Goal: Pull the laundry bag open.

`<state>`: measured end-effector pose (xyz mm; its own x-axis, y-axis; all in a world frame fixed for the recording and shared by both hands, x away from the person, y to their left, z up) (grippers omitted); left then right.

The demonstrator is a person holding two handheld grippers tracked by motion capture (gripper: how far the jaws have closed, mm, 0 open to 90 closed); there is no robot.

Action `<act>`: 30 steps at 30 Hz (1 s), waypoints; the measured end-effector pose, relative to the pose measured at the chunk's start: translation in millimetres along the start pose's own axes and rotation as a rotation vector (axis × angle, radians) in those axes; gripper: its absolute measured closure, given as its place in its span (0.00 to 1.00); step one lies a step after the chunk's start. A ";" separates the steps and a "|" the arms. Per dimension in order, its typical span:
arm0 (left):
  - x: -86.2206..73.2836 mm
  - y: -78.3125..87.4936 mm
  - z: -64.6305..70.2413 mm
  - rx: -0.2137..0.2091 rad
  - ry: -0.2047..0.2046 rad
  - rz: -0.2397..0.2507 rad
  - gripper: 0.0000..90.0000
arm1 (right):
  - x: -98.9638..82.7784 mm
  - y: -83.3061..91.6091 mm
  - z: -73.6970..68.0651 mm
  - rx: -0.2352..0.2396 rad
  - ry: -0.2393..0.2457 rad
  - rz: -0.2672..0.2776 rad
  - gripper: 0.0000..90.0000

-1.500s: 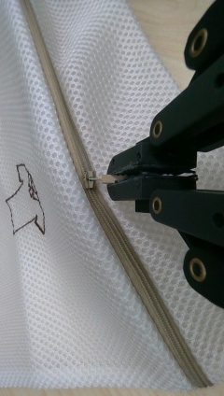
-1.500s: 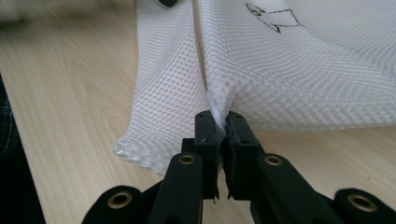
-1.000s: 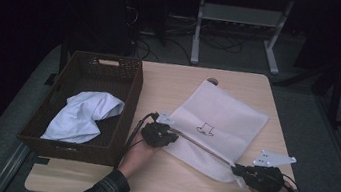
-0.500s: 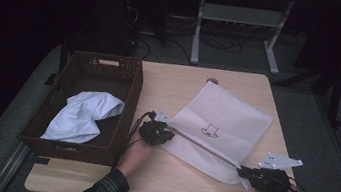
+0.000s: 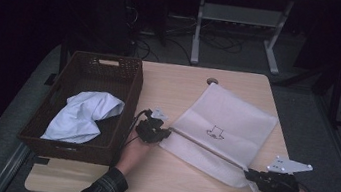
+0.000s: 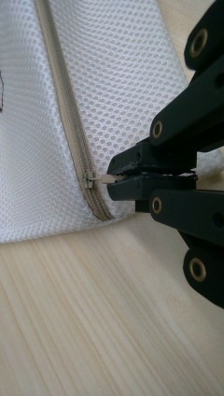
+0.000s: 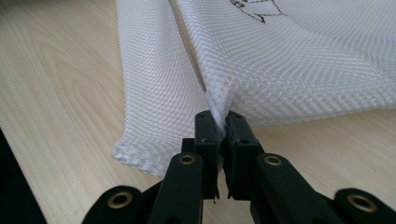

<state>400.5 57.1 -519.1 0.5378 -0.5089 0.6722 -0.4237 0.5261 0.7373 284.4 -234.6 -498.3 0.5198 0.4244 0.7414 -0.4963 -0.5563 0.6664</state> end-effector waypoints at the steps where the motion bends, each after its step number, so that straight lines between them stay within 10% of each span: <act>1: -0.7 -1.2 0.2 0.008 -0.006 -0.009 0.97 | 0.0 0.1 0.6 -0.008 0.006 -0.005 0.94; 30: 23.5 -16.7 -18.4 0.020 0.045 0.000 0.97 | 2.1 -9.9 29.5 -0.078 -0.043 -0.014 0.91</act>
<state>433.6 48.9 -516.9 0.5702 -0.4775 0.6685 -0.4381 0.5117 0.7391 310.9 -249.3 -505.7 0.5551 0.3998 0.7294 -0.5412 -0.4924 0.6817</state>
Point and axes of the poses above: each handheld gripper's, and its own axes: y roughly backward along the jaws, x roughly out of its top, z roughly to its right, the point moved 9 cm from there along -y, roughly forward along the jaws
